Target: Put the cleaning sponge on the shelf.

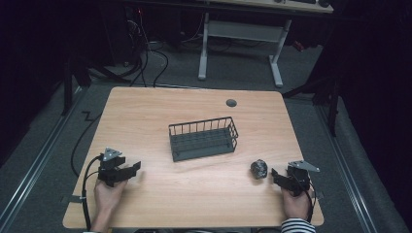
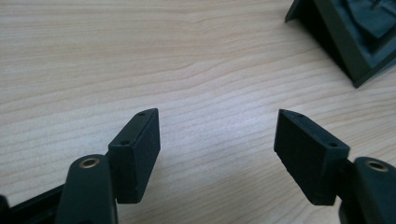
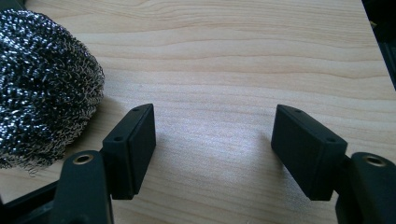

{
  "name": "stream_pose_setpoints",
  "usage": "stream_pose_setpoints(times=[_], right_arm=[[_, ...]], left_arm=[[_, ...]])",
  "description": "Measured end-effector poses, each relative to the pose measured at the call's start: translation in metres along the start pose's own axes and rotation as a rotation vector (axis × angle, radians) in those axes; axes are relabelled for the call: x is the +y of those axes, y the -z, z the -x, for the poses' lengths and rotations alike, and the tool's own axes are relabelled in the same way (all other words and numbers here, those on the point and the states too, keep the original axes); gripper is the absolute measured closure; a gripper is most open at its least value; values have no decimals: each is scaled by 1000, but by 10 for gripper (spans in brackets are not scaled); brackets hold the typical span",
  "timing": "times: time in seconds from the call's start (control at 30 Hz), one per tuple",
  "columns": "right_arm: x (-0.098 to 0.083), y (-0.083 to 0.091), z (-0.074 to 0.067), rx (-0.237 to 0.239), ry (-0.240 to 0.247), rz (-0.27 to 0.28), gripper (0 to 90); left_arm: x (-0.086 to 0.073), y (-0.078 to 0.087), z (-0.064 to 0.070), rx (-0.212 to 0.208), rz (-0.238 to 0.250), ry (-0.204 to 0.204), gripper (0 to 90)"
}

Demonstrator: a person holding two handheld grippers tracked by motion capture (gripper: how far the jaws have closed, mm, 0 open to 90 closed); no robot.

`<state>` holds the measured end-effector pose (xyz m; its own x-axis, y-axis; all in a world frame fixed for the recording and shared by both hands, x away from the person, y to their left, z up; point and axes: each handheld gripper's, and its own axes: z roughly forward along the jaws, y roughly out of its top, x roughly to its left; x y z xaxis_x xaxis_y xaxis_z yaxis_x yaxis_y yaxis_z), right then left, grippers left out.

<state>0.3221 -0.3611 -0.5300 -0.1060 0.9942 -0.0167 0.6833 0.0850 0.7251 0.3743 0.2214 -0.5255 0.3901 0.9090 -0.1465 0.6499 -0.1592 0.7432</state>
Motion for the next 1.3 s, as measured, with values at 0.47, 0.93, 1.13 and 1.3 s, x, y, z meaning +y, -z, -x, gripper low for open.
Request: stream_pose_setpoints(times=[0.47,0.93,1.13,1.3], right_arm=[[0,0,0,0,0,0,311],[0,0,0,1,0,0,310],[1,2,1,19,10,-18,307],[0,11,-2,56,19,11,310]], left_arm=[[-8,-5,1,48,-6,-26,313],[-10,-8,9,106,-11,-87,295],[-10,-8,9,106,-10,-86,290],[-10,-8,10,105,-10,-86,282]])
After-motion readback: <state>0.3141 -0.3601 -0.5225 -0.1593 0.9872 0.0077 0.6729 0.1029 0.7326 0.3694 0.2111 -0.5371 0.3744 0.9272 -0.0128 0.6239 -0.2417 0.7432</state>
